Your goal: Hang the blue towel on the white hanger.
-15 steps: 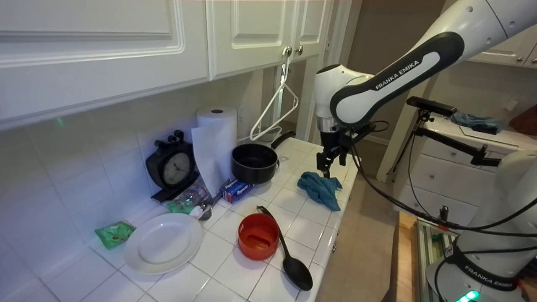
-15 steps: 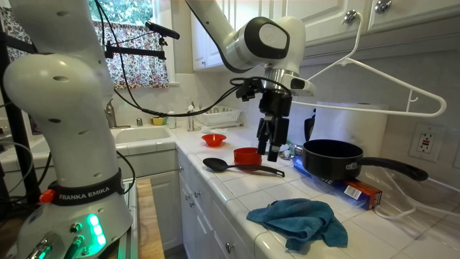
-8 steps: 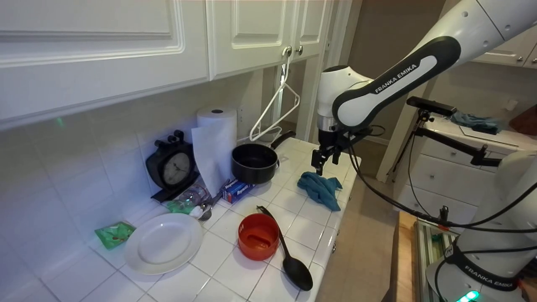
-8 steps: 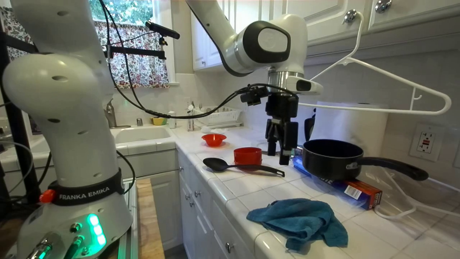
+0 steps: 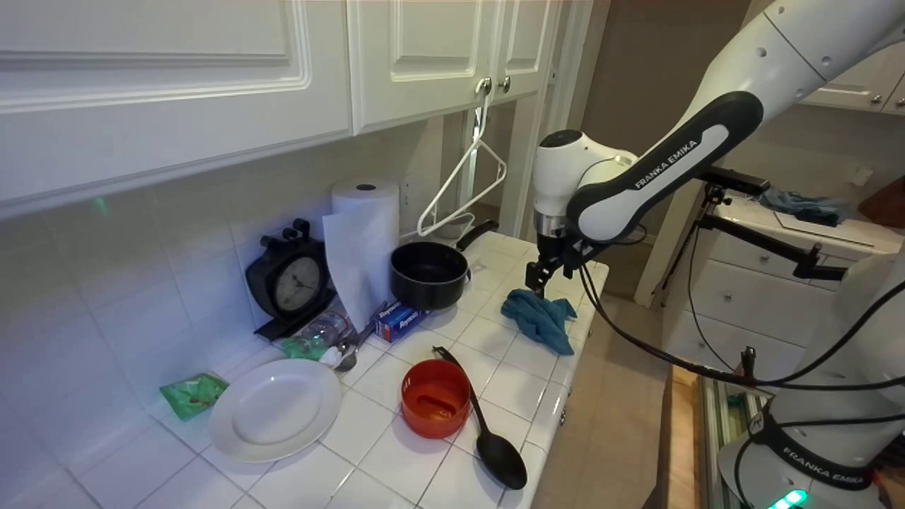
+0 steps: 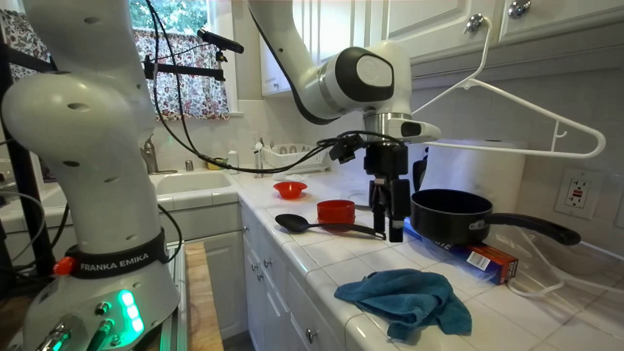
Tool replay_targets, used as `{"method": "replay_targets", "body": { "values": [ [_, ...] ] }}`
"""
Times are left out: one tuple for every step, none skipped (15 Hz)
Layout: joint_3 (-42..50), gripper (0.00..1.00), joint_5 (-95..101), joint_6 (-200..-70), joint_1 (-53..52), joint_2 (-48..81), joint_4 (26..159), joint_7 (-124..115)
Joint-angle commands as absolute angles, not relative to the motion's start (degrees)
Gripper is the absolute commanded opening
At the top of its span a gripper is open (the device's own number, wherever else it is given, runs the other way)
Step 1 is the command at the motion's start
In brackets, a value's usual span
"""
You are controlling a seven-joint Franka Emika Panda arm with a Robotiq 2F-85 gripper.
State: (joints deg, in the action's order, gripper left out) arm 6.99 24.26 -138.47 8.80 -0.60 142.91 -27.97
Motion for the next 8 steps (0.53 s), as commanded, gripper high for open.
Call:
{"method": "replay_targets", "body": {
  "values": [
    [8.38, 1.00, 28.18, -144.08, 9.32, 2.37, 144.32, -33.09],
    [9.03, 1.00, 27.73, -147.51, 9.44, 2.85, 145.11, -32.96],
    [9.78, 1.00, 27.98, -151.72, 9.59, 3.51, 145.75, -33.10],
    [10.27, 1.00, 25.50, -154.69, 9.66, 4.08, 146.23, -31.10],
    [10.76, 1.00, 24.83, -156.99, 9.56, 4.71, 146.57, -30.49],
    [11.15, 1.00, 23.88, -158.81, 9.46, 5.47, 146.88, -29.70],
    [11.10, 1.00, 21.22, -159.55, 9.46, 6.02, 147.24, -26.99],
    [10.97, 1.00, 18.81, -160.00, 9.42, 6.46, 147.60, -24.83]
  ]
}}
